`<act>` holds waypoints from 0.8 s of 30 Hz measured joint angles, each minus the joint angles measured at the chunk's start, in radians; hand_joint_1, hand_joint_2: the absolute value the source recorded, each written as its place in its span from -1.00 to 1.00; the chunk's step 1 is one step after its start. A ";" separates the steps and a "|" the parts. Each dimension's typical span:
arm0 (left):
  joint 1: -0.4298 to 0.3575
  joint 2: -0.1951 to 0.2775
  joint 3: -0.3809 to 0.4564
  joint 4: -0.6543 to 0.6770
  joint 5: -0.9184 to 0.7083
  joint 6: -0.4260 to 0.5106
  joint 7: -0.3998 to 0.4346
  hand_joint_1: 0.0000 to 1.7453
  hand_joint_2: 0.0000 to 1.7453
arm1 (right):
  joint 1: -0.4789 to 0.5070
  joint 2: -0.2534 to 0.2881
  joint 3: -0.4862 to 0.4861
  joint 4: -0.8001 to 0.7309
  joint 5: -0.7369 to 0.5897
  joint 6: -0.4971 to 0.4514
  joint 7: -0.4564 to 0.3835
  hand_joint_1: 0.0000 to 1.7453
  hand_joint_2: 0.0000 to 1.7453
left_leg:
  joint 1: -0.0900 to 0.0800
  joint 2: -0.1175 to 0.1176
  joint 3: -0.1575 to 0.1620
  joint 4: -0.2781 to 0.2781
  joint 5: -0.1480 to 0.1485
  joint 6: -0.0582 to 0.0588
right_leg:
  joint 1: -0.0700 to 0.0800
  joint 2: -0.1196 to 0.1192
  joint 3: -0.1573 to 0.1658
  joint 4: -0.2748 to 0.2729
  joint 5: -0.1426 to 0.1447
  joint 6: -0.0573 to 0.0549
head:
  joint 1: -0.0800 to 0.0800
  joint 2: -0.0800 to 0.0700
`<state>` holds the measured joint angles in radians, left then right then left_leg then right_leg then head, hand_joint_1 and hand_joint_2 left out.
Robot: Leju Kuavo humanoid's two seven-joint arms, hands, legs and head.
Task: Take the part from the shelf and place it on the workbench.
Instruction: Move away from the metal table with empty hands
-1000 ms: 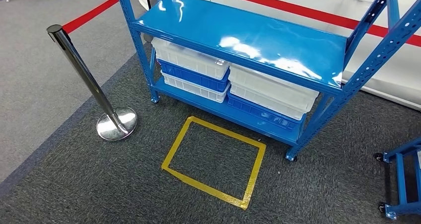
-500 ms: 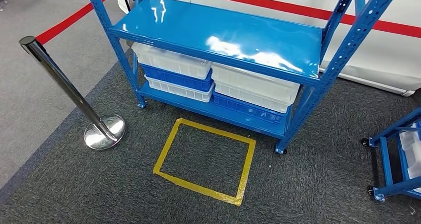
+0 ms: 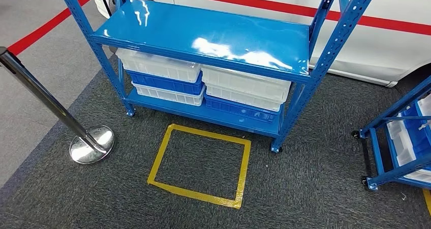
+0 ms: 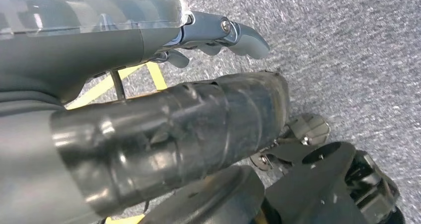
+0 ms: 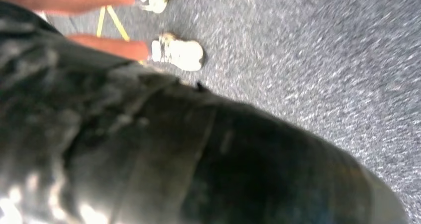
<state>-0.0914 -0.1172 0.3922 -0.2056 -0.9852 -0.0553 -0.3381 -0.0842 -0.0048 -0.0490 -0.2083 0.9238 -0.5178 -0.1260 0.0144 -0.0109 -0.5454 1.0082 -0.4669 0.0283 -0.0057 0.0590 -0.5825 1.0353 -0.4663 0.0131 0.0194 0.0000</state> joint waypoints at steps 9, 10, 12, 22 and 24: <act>0.005 -0.001 0.003 0.000 0.001 0.002 0.000 -1.00 -1.00 | 0.001 0.004 -0.087 0.000 -0.122 0.097 -0.057 -1.00 1.00 | 0.002 0.033 0.004 -0.002 -0.003 0.007 | -0.015 -0.063 -0.042 0.097 -0.025 0.017 | 0.004 0.000; 0.005 -0.001 0.003 0.000 0.001 0.002 0.000 -1.00 -1.00 | 0.000 0.005 -0.099 0.000 -0.144 0.123 -0.068 -1.00 1.00 | 0.000 0.034 0.005 0.001 -0.005 0.002 | -0.013 -0.067 -0.014 0.040 -0.005 0.013 | 0.004 0.000; 0.005 -0.001 0.003 0.000 0.001 0.001 0.000 -1.00 -1.00 | 0.000 0.010 -0.125 0.000 -0.186 0.180 -0.095 -1.00 1.00 | -0.002 0.036 0.004 0.003 -0.009 -0.010 | -0.006 -0.070 0.008 -0.010 0.002 0.004 | 0.003 0.000; 0.007 0.002 0.004 0.000 -0.002 -0.006 -0.002 -1.00 -1.00 | 0.010 0.043 -0.255 0.004 -0.301 0.379 -0.128 -1.00 1.00 | 0.005 0.020 -0.125 0.275 -0.120 -0.048 | -0.006 -0.053 0.015 -0.025 0.011 -0.036 | 0.002 0.000; 0.007 0.004 0.005 0.000 -0.002 -0.006 -0.002 -1.00 -1.00 | 0.013 0.048 -0.268 0.004 -0.306 0.388 -0.124 -1.00 1.00 | 0.006 0.019 -0.066 0.149 -0.050 -0.043 | -0.007 -0.047 0.017 -0.019 0.007 -0.031 | 0.002 0.000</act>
<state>-0.0847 -0.1133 0.3971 -0.2056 -0.9873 -0.0614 -0.3403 -0.0713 0.0427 -0.3171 -0.2043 0.6178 -0.1293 -0.2500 0.0201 0.0081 -0.6115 1.1568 -0.5166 -0.0151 -0.0128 0.0120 -0.5657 1.0162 -0.4595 -0.0182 0.0212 0.0000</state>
